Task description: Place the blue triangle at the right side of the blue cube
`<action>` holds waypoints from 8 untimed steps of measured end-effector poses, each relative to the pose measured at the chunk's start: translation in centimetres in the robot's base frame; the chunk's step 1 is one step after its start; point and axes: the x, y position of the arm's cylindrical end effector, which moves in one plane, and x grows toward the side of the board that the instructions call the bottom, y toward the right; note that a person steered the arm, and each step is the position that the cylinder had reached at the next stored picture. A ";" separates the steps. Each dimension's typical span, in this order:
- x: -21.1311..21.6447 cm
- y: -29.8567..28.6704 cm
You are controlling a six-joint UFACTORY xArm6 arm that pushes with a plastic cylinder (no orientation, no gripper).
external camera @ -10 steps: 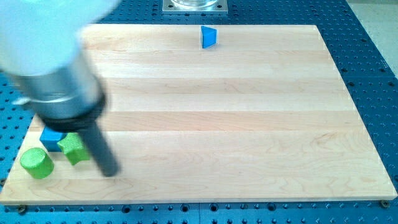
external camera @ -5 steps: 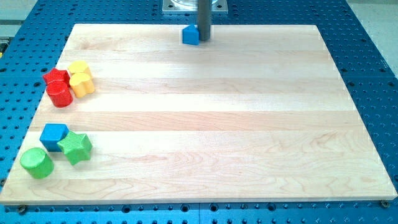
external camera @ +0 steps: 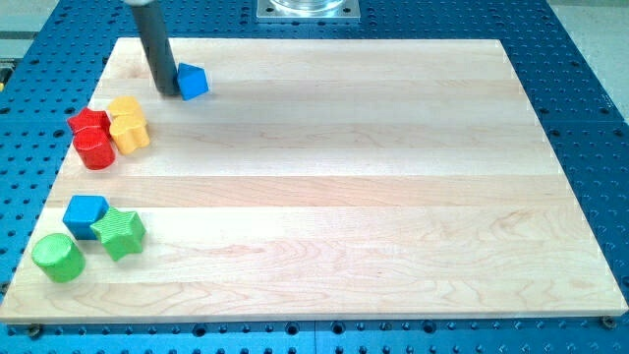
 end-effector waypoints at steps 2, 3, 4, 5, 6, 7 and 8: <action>-5.6 -5.3; -7.5 3.0; -3.6 5.8; 1.3 1.6; -3.6 6.3; -7.2 1.2; -5.0 -4.9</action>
